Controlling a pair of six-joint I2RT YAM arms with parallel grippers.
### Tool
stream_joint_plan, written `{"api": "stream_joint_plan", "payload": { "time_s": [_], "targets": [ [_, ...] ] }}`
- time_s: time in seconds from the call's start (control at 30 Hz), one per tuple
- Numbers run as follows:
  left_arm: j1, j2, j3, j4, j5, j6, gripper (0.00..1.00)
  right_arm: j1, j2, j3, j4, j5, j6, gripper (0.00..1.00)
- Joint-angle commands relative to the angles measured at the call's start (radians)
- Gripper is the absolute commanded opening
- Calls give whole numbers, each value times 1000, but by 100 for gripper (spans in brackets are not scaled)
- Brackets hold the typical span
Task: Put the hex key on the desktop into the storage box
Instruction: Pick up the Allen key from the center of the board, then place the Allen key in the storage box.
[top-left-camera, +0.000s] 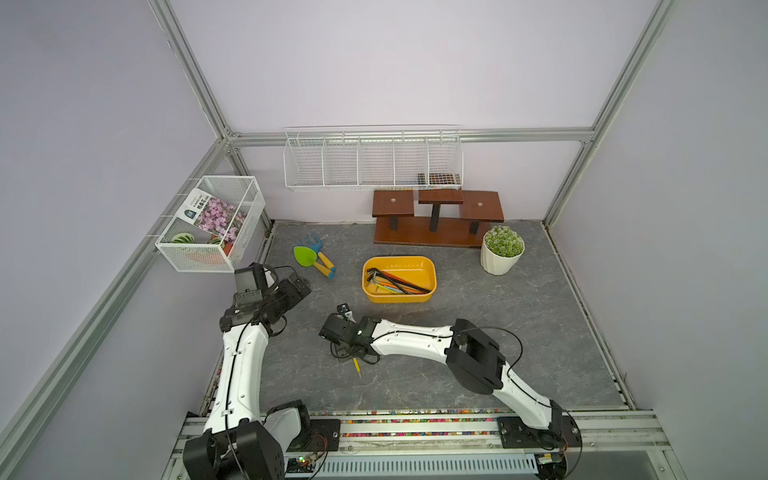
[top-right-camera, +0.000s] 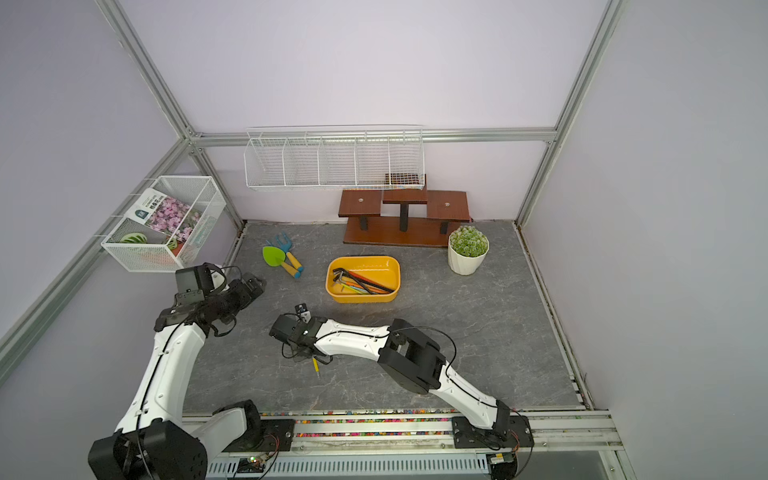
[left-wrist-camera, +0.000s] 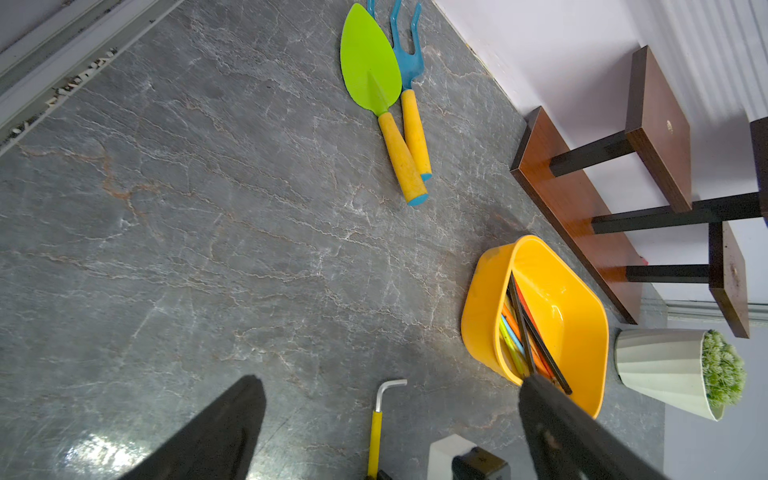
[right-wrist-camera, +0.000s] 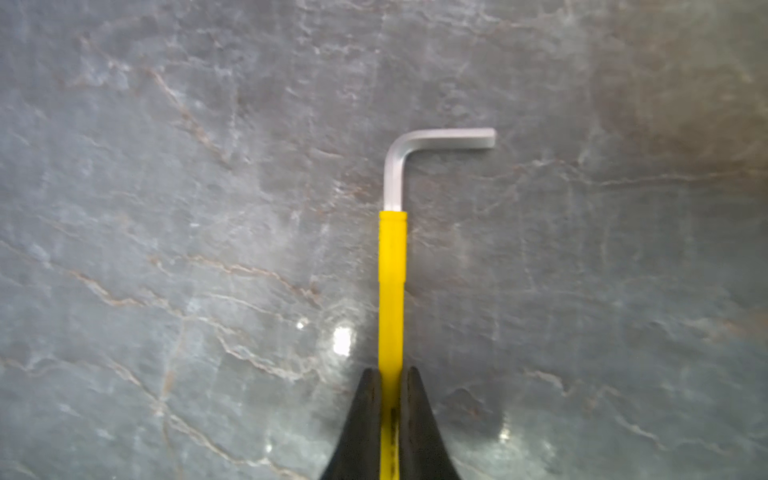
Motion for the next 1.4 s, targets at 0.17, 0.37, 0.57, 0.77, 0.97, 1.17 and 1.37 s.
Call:
{"api": "stream_joint_plan", "payload": {
  "time_s": [0.17, 0.37, 0.57, 0.77, 0.97, 1.17, 1.37],
  "targets": [
    [5, 4, -14, 2, 29, 5, 100, -27, -167, -59, -135, 167, -243, 0],
    [6, 16, -25, 17, 67, 8, 100, -143, -287, -45, -136, 109, -480, 0],
    [6, 61, -30, 53, 181, 11, 100, -271, -288, 20, -104, 58, -751, 0],
    [6, 79, -25, 50, 184, 17, 100, -380, -147, 195, -152, -48, -930, 0],
    [6, 88, -29, 50, 187, 15, 100, -425, 8, 366, -203, -79, -1026, 0],
    [6, 91, -28, 48, 180, 19, 100, -441, 50, 377, -201, -80, -1027, 5],
    [4, 91, -28, 51, 184, 19, 100, -442, 12, 303, -175, -77, -1002, 37]
  ]
}}
